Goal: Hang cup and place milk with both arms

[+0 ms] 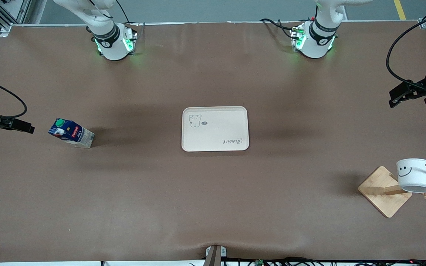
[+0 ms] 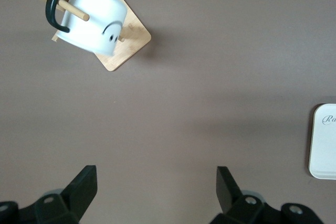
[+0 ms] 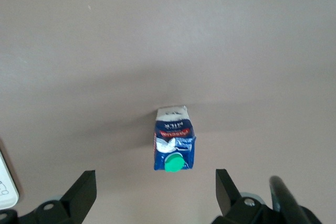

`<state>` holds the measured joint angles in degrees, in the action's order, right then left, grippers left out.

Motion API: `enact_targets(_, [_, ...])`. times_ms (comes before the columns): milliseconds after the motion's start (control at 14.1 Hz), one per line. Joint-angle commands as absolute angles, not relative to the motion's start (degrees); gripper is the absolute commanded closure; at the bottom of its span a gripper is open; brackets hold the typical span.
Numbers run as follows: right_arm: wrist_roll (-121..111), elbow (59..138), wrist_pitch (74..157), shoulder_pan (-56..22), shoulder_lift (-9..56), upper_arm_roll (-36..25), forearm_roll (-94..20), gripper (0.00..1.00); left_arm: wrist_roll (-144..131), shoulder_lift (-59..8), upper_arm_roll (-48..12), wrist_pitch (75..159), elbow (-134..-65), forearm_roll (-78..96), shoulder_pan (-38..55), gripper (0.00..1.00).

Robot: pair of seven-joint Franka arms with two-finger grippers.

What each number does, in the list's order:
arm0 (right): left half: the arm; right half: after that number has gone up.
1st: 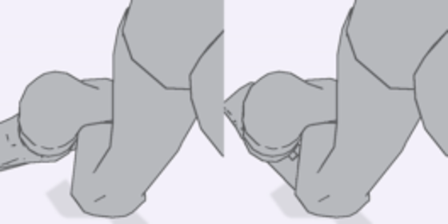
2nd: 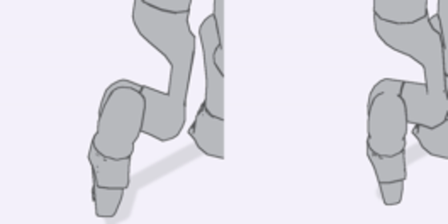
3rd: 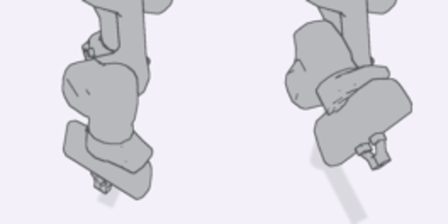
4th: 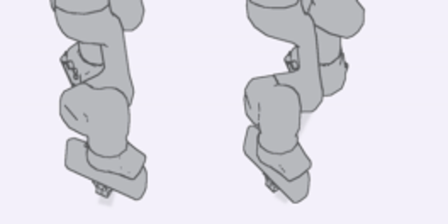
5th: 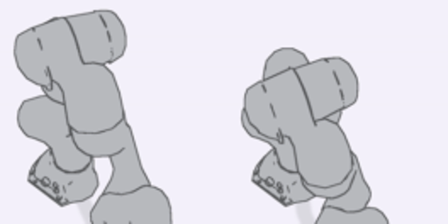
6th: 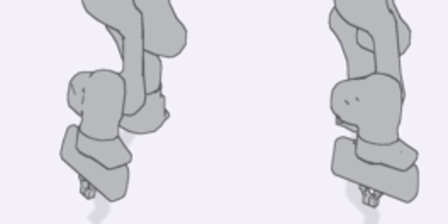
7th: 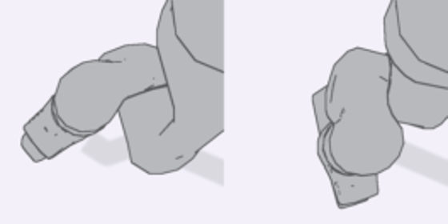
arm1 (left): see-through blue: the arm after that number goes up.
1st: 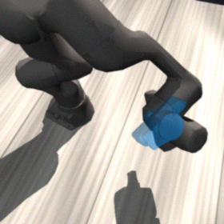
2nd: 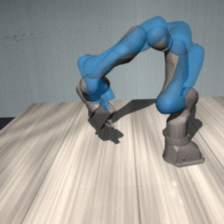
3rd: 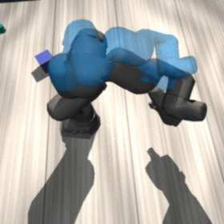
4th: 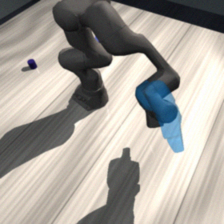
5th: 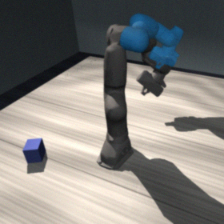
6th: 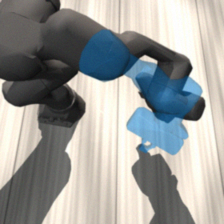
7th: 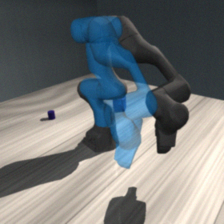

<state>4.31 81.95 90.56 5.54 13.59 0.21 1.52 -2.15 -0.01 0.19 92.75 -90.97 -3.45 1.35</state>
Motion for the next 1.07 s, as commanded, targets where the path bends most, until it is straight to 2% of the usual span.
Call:
enact_targets(0, [3.5, 76.7, 86.6, 4.7, 14.2, 0.4, 1.6, 0.00, -1.4, 1.5, 0.6, 92.9, -92.2, -2.3, 1.8, 0.00])
enact_targets(284, [1.4, 72.7, 86.4, 4.0, 14.4, 0.3, 1.0, 0.00, -1.3, 2.1, 0.4, 91.5, -92.3, -1.8, 1.8, 0.00])
enact_targets(497, [-0.3, 73.7, 85.5, 3.4, 12.1, 0.4, 0.4, 0.00, -1.2, 4.0, 0.4, 89.0, -92.5, -0.1, 1.9, 0.00])
enact_targets(639, [-1.1, 81.8, 86.1, 3.3, 6.4, 0.4, 0.3, 0.00, -1.3, 4.7, -0.9, 88.0, -92.8, 0.4, 1.8, 0.00])
enact_targets(852, [-1.1, 96.8, 97.4, 2.9, -2.5, 0.3, 0.3, 0.00, -1.3, 5.1, -1.7, 88.0, -93.3, 0.4, 2.1, 0.00])
enact_targets(995, [-2.5, 96.0, 96.9, 2.8, -2.4, 0.4, 0.8, 0.00, -1.4, 5.3, -3.3, 87.3, -93.6, 0.3, 1.7, 0.00])
